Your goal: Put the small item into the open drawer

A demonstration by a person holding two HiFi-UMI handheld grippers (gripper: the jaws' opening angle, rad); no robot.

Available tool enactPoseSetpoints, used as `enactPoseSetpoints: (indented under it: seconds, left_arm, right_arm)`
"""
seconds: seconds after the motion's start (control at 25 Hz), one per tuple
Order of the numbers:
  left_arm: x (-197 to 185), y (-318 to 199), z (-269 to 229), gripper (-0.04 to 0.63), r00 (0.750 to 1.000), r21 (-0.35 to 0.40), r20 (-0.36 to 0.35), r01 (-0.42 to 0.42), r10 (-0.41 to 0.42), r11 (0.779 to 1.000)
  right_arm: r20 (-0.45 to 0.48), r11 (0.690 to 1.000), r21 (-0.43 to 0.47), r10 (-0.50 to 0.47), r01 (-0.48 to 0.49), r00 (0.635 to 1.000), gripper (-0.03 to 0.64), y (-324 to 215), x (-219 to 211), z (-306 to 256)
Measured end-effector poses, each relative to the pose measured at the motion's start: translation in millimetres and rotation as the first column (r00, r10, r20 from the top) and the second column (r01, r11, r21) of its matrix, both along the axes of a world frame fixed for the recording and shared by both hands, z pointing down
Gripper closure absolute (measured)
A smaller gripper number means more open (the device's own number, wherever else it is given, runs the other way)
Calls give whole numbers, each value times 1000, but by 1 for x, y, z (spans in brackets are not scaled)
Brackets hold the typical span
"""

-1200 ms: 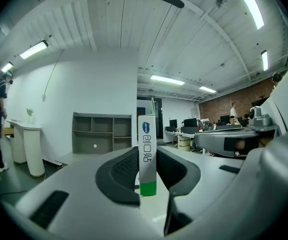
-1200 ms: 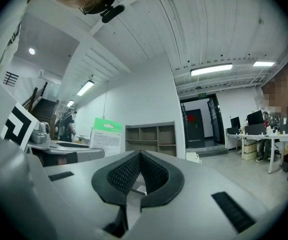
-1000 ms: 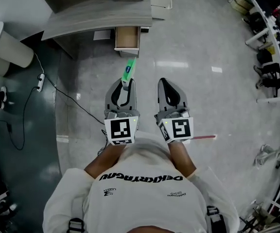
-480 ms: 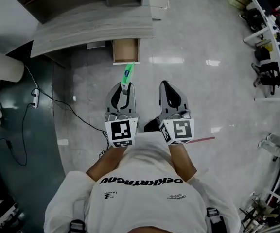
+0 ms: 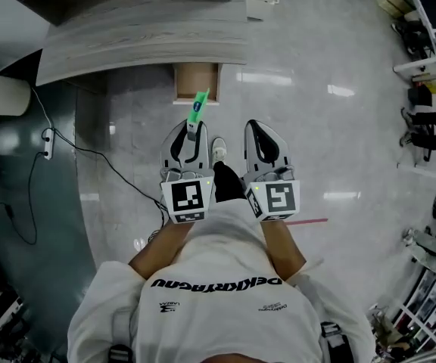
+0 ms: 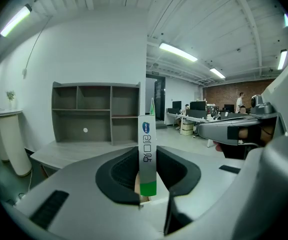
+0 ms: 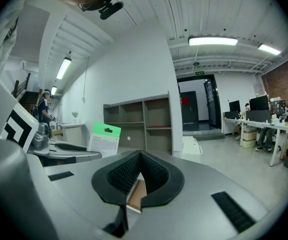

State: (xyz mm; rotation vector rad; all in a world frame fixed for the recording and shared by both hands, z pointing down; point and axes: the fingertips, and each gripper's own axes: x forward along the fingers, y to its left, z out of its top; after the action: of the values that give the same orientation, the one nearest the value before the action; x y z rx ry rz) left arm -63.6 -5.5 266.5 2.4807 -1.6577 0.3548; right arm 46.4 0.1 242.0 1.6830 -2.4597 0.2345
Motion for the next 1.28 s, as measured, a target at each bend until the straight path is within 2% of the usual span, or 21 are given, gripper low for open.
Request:
enactPoseSetpoints:
  seconds: [0.4, 0.6, 0.84, 1.28]
  left_arm:
    - [13, -75, 82, 499, 998, -131, 30, 56, -53, 990]
    - [15, -98, 131, 499, 996, -201, 51, 83, -74, 976]
    - [14, -119, 177, 499, 994, -262, 36, 108, -102, 959]
    - [11, -140, 250, 499, 992, -330, 69, 122, -105, 936]
  right_arm:
    - [0, 991, -111, -70, 70, 998, 588, -81, 8, 76]
    - [3, 983, -162, -88, 87, 996, 588, -102, 8, 114]
    - [11, 973, -208, -100, 100, 995, 588, -121, 7, 159]
    - [49, 956, -277, -82, 93, 995, 588, -137, 18, 224]
